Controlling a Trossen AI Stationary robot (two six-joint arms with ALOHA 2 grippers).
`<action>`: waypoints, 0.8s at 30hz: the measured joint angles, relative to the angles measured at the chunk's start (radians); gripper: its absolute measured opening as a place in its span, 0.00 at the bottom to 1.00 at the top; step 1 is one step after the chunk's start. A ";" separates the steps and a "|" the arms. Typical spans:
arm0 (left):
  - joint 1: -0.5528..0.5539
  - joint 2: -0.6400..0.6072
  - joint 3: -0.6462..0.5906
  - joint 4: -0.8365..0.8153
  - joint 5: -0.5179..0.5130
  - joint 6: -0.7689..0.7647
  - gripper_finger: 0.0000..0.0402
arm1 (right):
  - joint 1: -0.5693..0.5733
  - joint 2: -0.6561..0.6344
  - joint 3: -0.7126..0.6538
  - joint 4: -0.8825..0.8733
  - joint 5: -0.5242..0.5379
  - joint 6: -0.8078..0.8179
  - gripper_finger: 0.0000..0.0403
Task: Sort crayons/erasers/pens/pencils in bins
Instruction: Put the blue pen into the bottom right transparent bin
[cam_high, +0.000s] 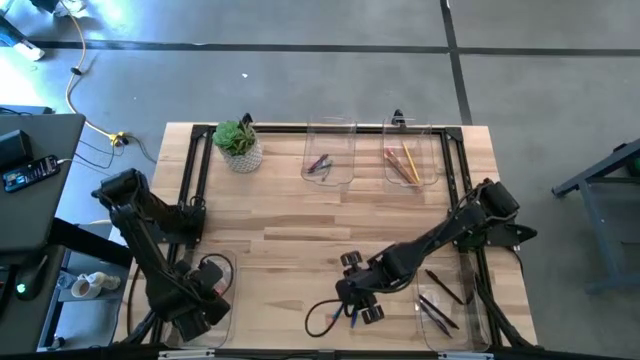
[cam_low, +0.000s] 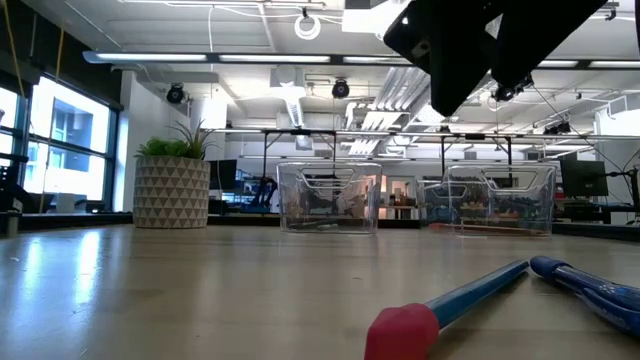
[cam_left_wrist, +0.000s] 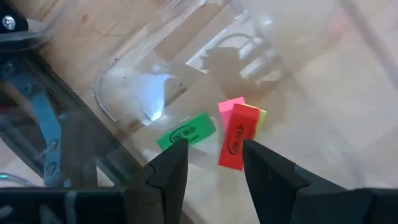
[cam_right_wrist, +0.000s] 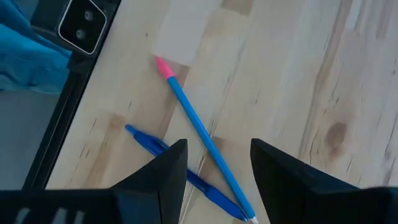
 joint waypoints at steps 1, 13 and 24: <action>0.000 -0.018 0.000 -0.001 -0.004 0.000 0.35 | 0.005 0.000 0.000 0.005 0.005 0.000 0.41; 0.000 -0.296 0.001 0.002 -0.093 0.018 0.30 | 0.026 0.001 0.078 -0.186 0.016 -0.030 0.41; 0.001 -0.534 0.001 0.004 -0.459 0.064 0.30 | 0.072 0.004 0.082 -0.244 0.043 -0.251 0.41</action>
